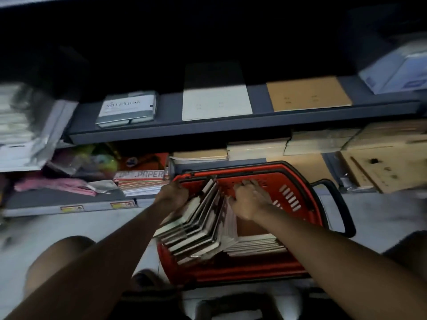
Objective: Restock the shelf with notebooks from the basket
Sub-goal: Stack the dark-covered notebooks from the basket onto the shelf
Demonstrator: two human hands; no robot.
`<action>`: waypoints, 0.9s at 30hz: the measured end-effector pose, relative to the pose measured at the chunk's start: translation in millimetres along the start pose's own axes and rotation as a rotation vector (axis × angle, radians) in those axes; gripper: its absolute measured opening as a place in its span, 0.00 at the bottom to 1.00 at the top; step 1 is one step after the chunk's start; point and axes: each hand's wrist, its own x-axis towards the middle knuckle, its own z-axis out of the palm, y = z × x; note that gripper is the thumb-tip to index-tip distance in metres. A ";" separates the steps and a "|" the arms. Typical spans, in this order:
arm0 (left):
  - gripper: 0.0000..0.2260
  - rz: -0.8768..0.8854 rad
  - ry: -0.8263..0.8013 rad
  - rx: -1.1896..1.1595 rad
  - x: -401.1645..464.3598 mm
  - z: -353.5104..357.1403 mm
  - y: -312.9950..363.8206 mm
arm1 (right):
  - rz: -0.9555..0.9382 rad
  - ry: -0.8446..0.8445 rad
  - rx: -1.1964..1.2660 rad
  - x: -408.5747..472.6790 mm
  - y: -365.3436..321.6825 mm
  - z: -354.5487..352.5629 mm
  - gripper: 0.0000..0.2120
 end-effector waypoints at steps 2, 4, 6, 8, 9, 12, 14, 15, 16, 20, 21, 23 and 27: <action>0.21 -0.024 0.004 0.005 22.1 5.3 -21.1 | -0.007 0.010 0.039 -12.7 -10.2 0.1 0.24; 0.24 0.009 -0.005 0.008 28.0 8.0 -29.6 | -0.015 0.016 0.160 -23.0 -22.0 -0.5 0.22; 0.24 0.020 0.007 0.034 -10.1 -3.9 -17.5 | -0.008 -0.006 0.359 -31.5 -35.3 0.0 0.21; 0.14 -0.008 0.045 0.059 -49.1 -15.2 -6.9 | 0.009 -0.003 0.559 -36.5 -49.7 0.6 0.21; 0.11 -0.019 0.050 0.055 -61.6 -18.3 -5.9 | 0.018 -0.005 0.636 -37.9 -57.9 0.1 0.22; 0.14 -0.074 0.028 0.044 -66.1 -20.1 -17.0 | 0.093 -0.040 0.825 -41.6 -83.1 -0.9 0.22; 0.18 -0.100 0.031 0.042 -66.0 -23.3 -22.8 | 0.160 -0.057 0.867 -41.2 -96.2 -0.6 0.22; 0.19 -0.117 0.032 0.024 -68.0 -26.3 -23.2 | 0.187 -0.066 0.867 -41.0 -101.2 0.0 0.18; 0.20 -0.140 0.021 0.008 -71.1 -29.0 -22.6 | 0.207 -0.071 0.872 -41.7 -105.3 0.3 0.15; 0.21 -0.178 -0.005 -0.158 -76.5 -33.5 -30.3 | 0.241 -0.092 0.885 -42.6 -113.1 -0.9 0.08; 0.21 -0.176 -0.011 -0.207 -71.1 -34.1 -36.9 | 0.245 -0.074 0.892 -44.0 -113.4 -2.8 0.07; 0.16 -0.175 -0.045 -0.318 -63.6 -36.3 -46.5 | 0.255 -0.027 0.909 -47.7 -110.8 -6.4 0.07; 0.04 -0.140 -0.169 -0.452 -81.6 -49.3 -48.7 | 0.246 -0.022 0.968 -58.9 -101.2 -10.0 0.06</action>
